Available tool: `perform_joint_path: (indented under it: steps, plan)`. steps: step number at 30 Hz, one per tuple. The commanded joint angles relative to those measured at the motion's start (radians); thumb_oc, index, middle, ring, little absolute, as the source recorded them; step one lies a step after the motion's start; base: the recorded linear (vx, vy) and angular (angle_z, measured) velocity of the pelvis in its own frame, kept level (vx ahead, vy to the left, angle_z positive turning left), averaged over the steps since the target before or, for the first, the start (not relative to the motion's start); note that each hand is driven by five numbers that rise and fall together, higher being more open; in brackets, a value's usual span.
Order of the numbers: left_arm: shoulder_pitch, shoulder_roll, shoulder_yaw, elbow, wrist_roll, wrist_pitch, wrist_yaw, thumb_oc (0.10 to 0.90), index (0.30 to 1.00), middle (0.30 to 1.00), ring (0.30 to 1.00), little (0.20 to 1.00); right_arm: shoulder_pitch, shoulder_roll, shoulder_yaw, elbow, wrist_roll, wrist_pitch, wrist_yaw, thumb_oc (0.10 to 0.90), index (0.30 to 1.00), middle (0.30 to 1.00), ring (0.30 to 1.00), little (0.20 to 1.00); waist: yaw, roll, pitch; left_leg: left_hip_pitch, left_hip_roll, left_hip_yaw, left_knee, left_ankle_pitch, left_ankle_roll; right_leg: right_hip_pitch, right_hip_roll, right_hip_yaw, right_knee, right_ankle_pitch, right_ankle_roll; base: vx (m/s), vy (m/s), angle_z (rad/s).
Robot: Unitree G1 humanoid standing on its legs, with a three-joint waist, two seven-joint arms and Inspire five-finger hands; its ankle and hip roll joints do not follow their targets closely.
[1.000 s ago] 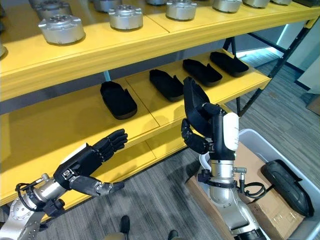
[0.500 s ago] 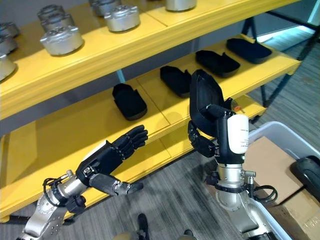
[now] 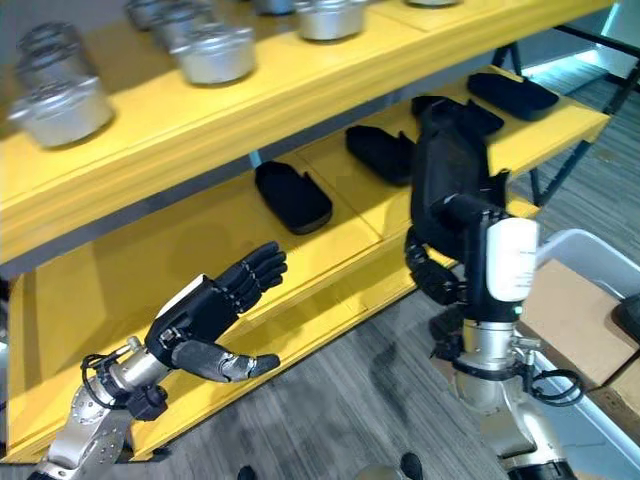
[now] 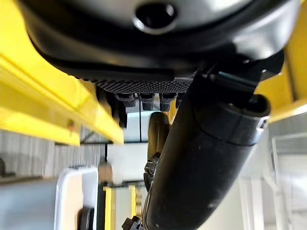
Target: Move parts from the plastic box to the shelf.
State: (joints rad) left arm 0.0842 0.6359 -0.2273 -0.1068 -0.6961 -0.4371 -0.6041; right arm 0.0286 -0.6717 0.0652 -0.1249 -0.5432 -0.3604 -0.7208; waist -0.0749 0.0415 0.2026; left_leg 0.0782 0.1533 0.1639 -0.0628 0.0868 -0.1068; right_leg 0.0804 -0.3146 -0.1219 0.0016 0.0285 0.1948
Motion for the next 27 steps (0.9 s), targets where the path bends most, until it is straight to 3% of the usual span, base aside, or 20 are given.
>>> perform_joint_path:
  steps: [1,2,6,9,11,13,14,15,16,27]
  plan:
    - [0.0,0.01,0.083,-0.104,-0.103,-0.113,-0.065,0.9,1.0,1.0,1.0,1.0,-0.127,-0.039,-0.066,-0.115,0.005,-0.008,-0.042,0.4,0.3,0.3,0.3,0.3,0.033,-0.003,-0.084,0.029,0.041,0.025,0.013,-0.065,0.032,-0.003,0.058,-0.067,0.011,0.003,-0.049,-0.19,0.382,0.67]
    - [-0.004,0.02,0.086,-0.097,-0.111,-0.106,-0.098,0.9,1.0,1.0,1.0,1.0,-0.113,-0.026,-0.077,-0.135,-0.003,0.012,-0.029,0.4,0.3,0.3,0.3,0.3,0.044,-0.01,-0.085,0.031,0.019,0.023,-0.002,-0.073,0.045,-0.002,0.034,-0.089,0.006,0.023,-0.028,-0.18,0.341,0.18]
    - [0.016,0.027,0.111,-0.092,-0.131,-0.088,-0.142,0.9,1.0,1.0,1.0,1.0,-0.091,-0.006,-0.088,-0.164,-0.002,0.021,0.003,0.4,0.3,0.3,0.3,0.3,0.067,-0.023,-0.084,0.038,-0.017,0.044,-0.019,-0.087,0.069,-0.015,0.0,-0.139,0.009,0.065,-0.014,-0.15,0.239,0.26]
    - [0.043,0.028,0.132,-0.103,-0.138,-0.084,-0.147,0.9,1.0,1.0,1.0,1.0,-0.103,0.009,-0.071,-0.169,0.001,0.014,0.028,0.4,0.3,0.3,0.3,0.3,0.092,-0.033,-0.08,0.05,-0.028,0.103,-0.024,-0.101,0.075,-0.035,-0.009,-0.222,0.027,0.099,0.002,-0.12,0.138,-0.17]
    - [0.053,0.022,0.14,-0.105,-0.127,-0.087,-0.142,0.9,1.0,1.0,1.0,1.0,-0.122,0.015,-0.045,-0.171,0.0,0.016,0.049,0.4,0.3,0.3,0.3,0.3,0.104,-0.036,-0.075,0.061,-0.035,0.14,-0.024,-0.114,0.086,-0.061,0.008,-0.256,0.095,0.085,0.004,-0.11,0.106,-0.55]
    - [0.027,0.018,0.128,-0.097,-0.121,-0.083,-0.146,0.9,1.0,1.0,1.0,1.0,-0.123,0.011,-0.02,-0.176,-0.009,0.037,0.039,0.4,0.3,0.3,0.3,0.3,0.092,-0.034,-0.073,0.048,-0.041,0.118,-0.024,-0.106,0.1,-0.081,0.084,-0.205,0.138,-0.002,-0.03,-0.07,0.032,-0.48]
    - [0.002,0.02,0.112,-0.104,-0.131,-0.069,-0.152,0.9,1.0,1.0,1.0,1.0,-0.114,0.002,-0.019,-0.17,-0.044,0.032,0.02,0.4,0.3,0.3,0.3,0.3,0.074,-0.037,-0.071,0.032,-0.056,0.068,-0.019,-0.106,0.107,-0.081,0.143,-0.127,0.127,-0.049,-0.062,-0.01,-0.031,-0.06]
    - [-0.003,0.02,0.107,-0.106,-0.132,-0.067,-0.15,0.9,1.0,1.0,1.0,1.0,-0.11,0.0,-0.02,-0.169,-0.056,0.027,0.018,0.4,0.3,0.3,0.3,0.3,0.07,-0.037,-0.072,0.028,-0.059,0.056,-0.017,-0.106,0.108,-0.082,0.149,-0.111,0.125,-0.052,-0.065,0.01,-0.038,0.42]
    - [-0.022,0.022,0.095,-0.119,-0.146,-0.053,-0.145,0.9,1.0,1.0,1.0,1.0,-0.1,-0.014,-0.022,-0.168,-0.071,-0.001,0.011,0.4,0.3,0.3,0.3,0.3,0.053,-0.041,-0.072,0.02,-0.068,0.024,-0.015,-0.105,0.11,-0.072,0.173,-0.053,0.107,-0.06,-0.079,0.01,-0.028,1.0]
    - [-0.026,0.011,0.05,-0.114,-0.139,-0.068,-0.083,0.9,1.0,1.0,1.0,1.0,-0.202,-0.09,0.111,-0.232,-0.133,-0.194,0.124,0.4,0.3,0.3,0.3,0.3,0.085,-0.05,-0.109,0.026,-0.076,0.022,-0.015,-0.107,0.083,0.013,0.179,-0.054,-0.056,-0.009,-0.083,0.03,-0.022,0.13]
